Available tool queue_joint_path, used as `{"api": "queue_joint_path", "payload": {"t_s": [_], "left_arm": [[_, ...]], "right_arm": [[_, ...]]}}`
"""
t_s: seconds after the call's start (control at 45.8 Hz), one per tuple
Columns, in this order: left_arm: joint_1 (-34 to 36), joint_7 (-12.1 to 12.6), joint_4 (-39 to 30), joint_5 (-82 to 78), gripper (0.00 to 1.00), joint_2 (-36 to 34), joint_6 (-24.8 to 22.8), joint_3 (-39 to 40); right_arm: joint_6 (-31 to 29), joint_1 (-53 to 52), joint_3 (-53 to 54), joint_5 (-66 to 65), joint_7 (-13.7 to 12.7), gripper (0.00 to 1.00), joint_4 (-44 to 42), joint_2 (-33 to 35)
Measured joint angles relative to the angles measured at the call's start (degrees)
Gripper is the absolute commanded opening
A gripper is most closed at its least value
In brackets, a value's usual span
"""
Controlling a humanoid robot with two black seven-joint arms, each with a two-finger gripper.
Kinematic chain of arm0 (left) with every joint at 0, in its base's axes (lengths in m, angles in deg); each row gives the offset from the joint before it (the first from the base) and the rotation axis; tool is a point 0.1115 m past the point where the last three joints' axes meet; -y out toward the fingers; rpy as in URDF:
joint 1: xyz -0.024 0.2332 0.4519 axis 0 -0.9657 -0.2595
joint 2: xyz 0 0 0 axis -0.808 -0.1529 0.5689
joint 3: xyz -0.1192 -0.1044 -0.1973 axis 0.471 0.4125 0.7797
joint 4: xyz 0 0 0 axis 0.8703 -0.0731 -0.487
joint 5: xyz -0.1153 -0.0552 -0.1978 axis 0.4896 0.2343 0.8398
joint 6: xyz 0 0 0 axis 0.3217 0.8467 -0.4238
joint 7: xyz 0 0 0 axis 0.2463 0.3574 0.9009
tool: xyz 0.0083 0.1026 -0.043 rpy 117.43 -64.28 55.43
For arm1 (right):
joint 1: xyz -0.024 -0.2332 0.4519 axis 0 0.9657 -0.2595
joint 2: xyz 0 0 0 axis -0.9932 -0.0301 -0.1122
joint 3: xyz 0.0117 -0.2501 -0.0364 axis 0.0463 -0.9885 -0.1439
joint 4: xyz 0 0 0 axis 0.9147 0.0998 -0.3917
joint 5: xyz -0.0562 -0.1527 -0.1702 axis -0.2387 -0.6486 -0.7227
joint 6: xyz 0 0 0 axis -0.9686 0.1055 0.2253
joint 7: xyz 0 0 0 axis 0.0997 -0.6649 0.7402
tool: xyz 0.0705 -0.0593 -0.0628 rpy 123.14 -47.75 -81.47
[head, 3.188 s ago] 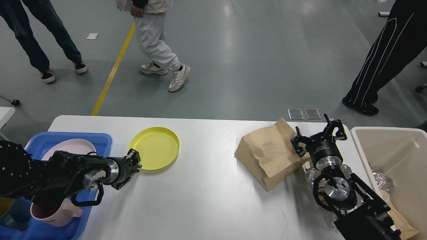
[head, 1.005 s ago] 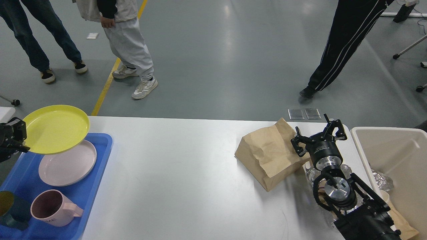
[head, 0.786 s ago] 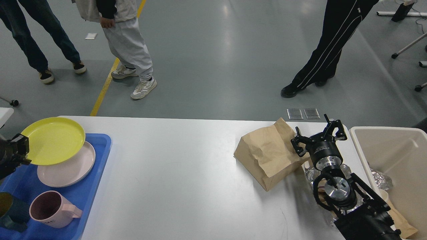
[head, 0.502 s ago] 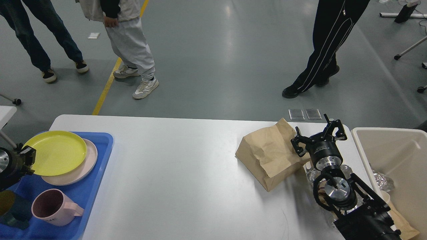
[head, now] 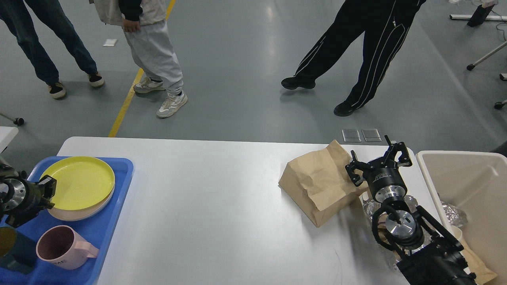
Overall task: Tidy desktop
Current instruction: 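Lift the yellow plate and place it onto the pink plate, then release the yellow plate and raise the left gripper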
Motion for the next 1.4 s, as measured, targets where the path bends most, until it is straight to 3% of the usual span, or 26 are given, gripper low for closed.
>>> {"api": "queue_joint_path", "payload": {"t_s": [0.109,0.175,0.218,0.284,0.437,0.611,0.83,1.026,1.223,1.398], "left_arm": [[-0.29,0.0,0.02,0.0,0.52,0.07,0.06,0.81],[-0.5,-0.25,0.08,0.0,0.69,0.08,0.24,0.95],[-0.56,-0.4,0.13,0.0,0.79,0.07,0.66,0.99],[-0.6,-0.5,0.15,0.0,0.85,0.06,1.92,1.0],[-0.61,-0.31,0.13,-0.05,0.93,0.01,4.26,1.03],[0.35,-0.01,-0.43,-0.77,0.96,-0.66,3.23,1.78],[1.86,-0.02,-0.55,-1.37,0.96,-2.82,2.35,12.4],[-0.11,-0.38,-0.5,-1.62,0.96,-8.36,0.94,32.41],[-11.54,-1.51,0.23,-2.25,0.96,-8.26,-0.89,60.43],[-22.08,-6.07,1.21,-7.44,0.96,-4.62,-0.64,85.59]], "right_arm": [[0.0,0.0,0.0,0.0,0.0,1.0,0.0,0.0],[0.0,0.0,0.0,0.0,0.0,1.0,0.0,0.0],[0.0,0.0,0.0,0.0,0.0,1.0,0.0,-0.01],[0.0,0.0,0.0,0.0,0.0,1.0,0.0,-0.01],[0.0,0.0,0.0,0.0,0.0,1.0,0.0,-0.01],[0.0,0.0,0.0,0.0,0.0,1.0,0.0,-0.01],[0.0,0.0,0.0,0.0,0.0,1.0,0.0,-0.02],[0.0,0.0,0.0,0.0,0.0,1.0,0.0,-0.01],[0.0,0.0,0.0,0.0,0.0,1.0,0.0,0.0],[0.0,0.0,0.0,0.0,0.0,1.0,0.0,0.0]]}}
